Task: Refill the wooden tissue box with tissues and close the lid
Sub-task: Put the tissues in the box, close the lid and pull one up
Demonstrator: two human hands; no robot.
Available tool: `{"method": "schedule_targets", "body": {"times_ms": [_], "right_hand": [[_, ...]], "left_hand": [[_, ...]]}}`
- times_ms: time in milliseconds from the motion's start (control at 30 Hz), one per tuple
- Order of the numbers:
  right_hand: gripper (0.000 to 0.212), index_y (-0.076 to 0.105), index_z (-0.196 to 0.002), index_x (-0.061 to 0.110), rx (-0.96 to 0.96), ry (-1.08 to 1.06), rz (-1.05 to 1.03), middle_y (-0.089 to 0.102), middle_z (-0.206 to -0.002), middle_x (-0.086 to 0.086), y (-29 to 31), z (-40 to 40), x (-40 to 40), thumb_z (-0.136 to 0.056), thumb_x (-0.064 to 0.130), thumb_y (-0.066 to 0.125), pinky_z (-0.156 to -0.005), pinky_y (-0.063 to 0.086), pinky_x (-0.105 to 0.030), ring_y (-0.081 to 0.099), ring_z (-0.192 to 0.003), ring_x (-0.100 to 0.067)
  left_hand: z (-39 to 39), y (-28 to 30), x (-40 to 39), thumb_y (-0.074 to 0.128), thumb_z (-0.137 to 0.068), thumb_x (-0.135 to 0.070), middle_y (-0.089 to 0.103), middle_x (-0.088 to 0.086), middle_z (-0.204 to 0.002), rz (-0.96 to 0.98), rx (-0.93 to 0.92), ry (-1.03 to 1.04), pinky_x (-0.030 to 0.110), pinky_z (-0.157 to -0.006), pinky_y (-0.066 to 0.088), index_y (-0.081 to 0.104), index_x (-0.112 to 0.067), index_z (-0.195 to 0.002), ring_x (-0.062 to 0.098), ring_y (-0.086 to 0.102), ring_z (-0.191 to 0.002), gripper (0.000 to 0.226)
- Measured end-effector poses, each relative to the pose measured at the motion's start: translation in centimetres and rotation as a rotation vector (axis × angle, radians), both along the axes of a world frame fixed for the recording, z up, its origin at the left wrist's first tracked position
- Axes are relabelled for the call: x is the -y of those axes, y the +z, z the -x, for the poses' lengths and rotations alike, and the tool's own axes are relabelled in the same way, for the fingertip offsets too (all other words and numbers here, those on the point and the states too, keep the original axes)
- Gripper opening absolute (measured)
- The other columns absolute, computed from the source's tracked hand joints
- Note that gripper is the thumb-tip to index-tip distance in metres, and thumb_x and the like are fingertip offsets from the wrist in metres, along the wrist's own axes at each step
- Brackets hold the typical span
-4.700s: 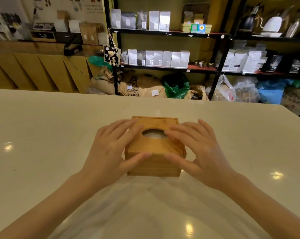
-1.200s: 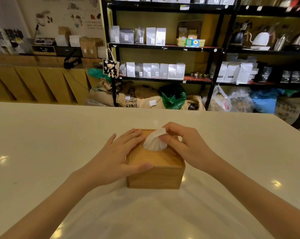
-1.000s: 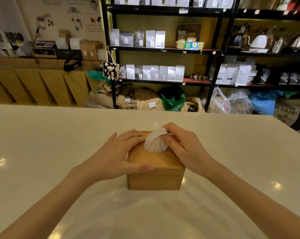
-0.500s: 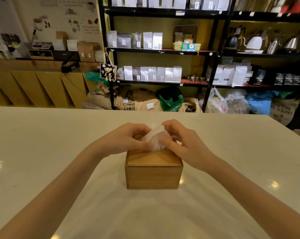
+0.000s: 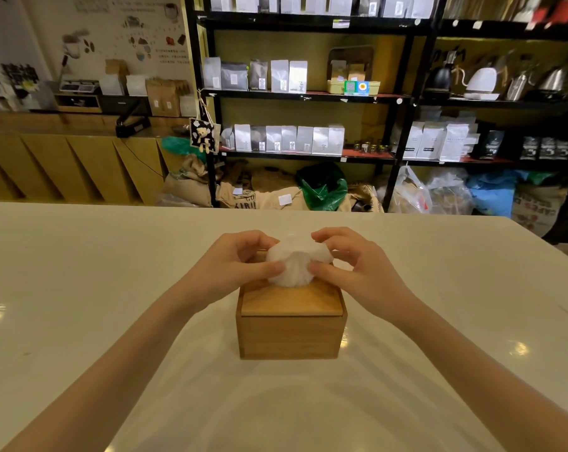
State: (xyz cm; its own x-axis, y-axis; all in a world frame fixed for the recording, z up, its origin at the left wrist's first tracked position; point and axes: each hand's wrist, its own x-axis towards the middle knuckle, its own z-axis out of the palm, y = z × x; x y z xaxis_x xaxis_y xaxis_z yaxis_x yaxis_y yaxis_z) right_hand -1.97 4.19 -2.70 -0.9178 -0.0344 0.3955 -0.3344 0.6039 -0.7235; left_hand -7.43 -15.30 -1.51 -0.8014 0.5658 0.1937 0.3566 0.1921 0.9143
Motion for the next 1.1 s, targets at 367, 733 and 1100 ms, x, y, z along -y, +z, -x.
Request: {"method": "schedule_targets", "body": {"times_ms": [367,733,1100], "right_hand": [[0.008,0.056,-0.095,0.017,-0.123,0.006,-0.001,0.044,-0.105,0.026,-0.7,-0.1,0.3,-0.091,0.018,0.048,-0.079,0.044,-0.002,0.041,-0.099,0.021],[0.044,0.039,-0.119,0.036,0.068,0.048,0.060,0.047,-0.110,0.024,0.0,-0.8,0.3,-0.083,0.024,0.062,-0.082,0.044,-0.005,0.049,-0.103,0.006],[0.109,-0.002,-0.140,0.044,0.249,0.074,-0.070,0.026,-0.150,0.009,0.5,-1.0,-0.3,-0.059,0.049,0.071,-0.099,0.029,-0.021,0.033,-0.132,-0.012]], "left_hand": [[-0.3,-0.9,0.2,0.048,-0.091,-0.022,0.055,-0.026,-0.104,0.011,-0.253,0.141,0.004,-0.072,0.048,0.052,-0.025,-0.085,-0.008,0.053,-0.098,0.008],[-0.4,-1.4,0.5,0.071,-0.069,-0.037,0.044,-0.032,-0.118,0.062,-0.163,0.054,0.013,-0.093,0.039,0.044,-0.043,-0.103,-0.012,0.043,-0.113,0.044],[-0.5,-1.1,0.5,0.079,-0.060,-0.038,0.018,-0.031,-0.132,0.321,-0.272,0.071,0.006,-0.095,0.020,0.008,-0.046,-0.138,-0.010,0.019,-0.121,0.106]]}}
